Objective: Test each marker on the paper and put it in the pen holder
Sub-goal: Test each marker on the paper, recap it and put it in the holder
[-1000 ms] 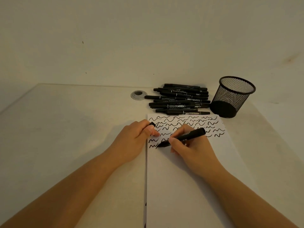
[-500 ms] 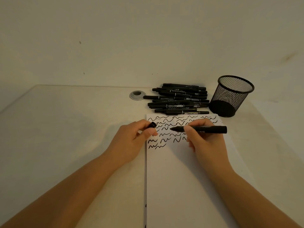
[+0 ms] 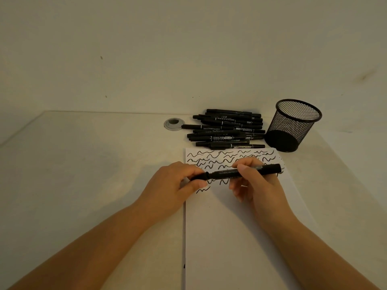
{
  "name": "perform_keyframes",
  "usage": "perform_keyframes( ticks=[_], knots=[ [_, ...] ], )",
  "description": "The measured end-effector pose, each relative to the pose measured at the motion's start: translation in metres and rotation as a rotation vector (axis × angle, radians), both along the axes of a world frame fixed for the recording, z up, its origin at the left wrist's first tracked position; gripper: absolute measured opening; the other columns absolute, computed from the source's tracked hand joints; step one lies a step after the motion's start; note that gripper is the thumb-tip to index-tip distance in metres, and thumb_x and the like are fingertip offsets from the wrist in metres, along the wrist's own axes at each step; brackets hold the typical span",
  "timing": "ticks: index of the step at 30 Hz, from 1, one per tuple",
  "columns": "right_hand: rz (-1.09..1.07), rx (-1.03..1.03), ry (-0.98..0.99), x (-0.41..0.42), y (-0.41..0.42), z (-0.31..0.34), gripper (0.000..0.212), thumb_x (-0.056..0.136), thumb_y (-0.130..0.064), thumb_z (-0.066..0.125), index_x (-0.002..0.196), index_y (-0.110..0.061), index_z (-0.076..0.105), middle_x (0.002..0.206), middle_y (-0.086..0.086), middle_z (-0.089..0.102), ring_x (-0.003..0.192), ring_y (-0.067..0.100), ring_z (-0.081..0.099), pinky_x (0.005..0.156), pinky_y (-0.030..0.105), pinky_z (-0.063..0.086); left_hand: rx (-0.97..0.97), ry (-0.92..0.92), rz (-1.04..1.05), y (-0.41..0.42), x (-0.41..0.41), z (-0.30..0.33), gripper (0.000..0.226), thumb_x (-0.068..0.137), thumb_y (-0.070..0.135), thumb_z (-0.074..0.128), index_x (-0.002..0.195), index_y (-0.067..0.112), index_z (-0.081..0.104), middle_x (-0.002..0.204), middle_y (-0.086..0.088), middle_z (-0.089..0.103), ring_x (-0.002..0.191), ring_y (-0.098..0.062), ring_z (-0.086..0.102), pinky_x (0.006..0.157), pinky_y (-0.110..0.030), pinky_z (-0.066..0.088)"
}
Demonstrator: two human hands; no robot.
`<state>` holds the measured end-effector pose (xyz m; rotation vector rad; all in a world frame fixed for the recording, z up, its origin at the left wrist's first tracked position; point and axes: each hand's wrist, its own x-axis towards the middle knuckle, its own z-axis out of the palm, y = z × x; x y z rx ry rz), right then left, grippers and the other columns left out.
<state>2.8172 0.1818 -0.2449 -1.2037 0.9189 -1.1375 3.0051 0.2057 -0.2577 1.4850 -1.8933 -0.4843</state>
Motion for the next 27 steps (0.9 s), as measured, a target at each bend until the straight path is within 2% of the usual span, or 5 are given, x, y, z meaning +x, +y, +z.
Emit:
perform_keyframes(
  ticks=[8, 13, 17, 22, 27],
  knots=[
    [0.034, -0.004, 0.054, 0.000, 0.000, 0.003, 0.017, 0.090, -0.009, 0.051, 0.074, -0.012, 0.054, 0.055, 0.007, 0.064, 0.046, 0.014, 0.056, 0.042, 0.022, 0.044, -0.059, -0.111, -0.047, 0.002, -0.003, 0.006, 0.029, 0.083, 0.045, 0.048, 0.094, 0.026, 0.067, 0.070, 0.029, 0.047, 0.076, 0.004, 0.046, 0.066, -0.010, 0.033],
    [0.012, -0.022, 0.070, 0.000, 0.002, 0.002, 0.020, 0.088, -0.015, 0.056, 0.069, -0.016, 0.060, 0.053, 0.003, 0.061, 0.046, 0.013, 0.052, 0.042, 0.021, 0.044, -0.081, -0.099, -0.039, 0.006, -0.007, 0.007, 0.024, 0.087, 0.039, 0.045, 0.087, 0.024, 0.063, 0.063, 0.023, 0.045, 0.067, 0.001, 0.047, 0.058, -0.009, 0.033],
    [0.019, -0.023, 0.042, 0.002, 0.004, -0.001, 0.021, 0.086, -0.023, 0.057, 0.065, -0.018, 0.056, 0.052, 0.001, 0.056, 0.045, 0.012, 0.047, 0.042, 0.020, 0.041, -0.090, -0.100, -0.031, 0.009, -0.011, 0.006, 0.022, 0.089, 0.034, 0.043, 0.078, 0.022, 0.059, 0.056, 0.018, 0.042, 0.058, -0.002, 0.045, 0.053, -0.012, 0.032],
    [0.095, -0.048, -0.014, 0.000, 0.004, -0.001, 0.017, 0.078, -0.033, 0.061, 0.063, -0.027, 0.056, 0.049, -0.006, 0.049, 0.046, 0.007, 0.042, 0.045, 0.015, 0.037, 0.028, 0.068, -0.083, 0.013, -0.012, 0.008, 0.027, 0.085, 0.046, 0.037, 0.068, 0.032, 0.052, 0.047, 0.011, 0.043, 0.045, -0.008, 0.039, 0.044, -0.016, 0.026],
    [0.179, -0.089, -0.011, -0.002, 0.004, -0.001, 0.017, 0.080, -0.028, 0.056, 0.064, -0.032, 0.056, 0.049, -0.005, 0.048, 0.049, 0.007, 0.041, 0.048, 0.016, 0.037, 0.121, 0.173, -0.150, 0.016, -0.010, 0.011, 0.025, 0.087, 0.035, 0.041, 0.065, 0.031, 0.051, 0.045, 0.009, 0.038, 0.042, -0.007, 0.033, 0.044, -0.016, 0.026]
  ],
)
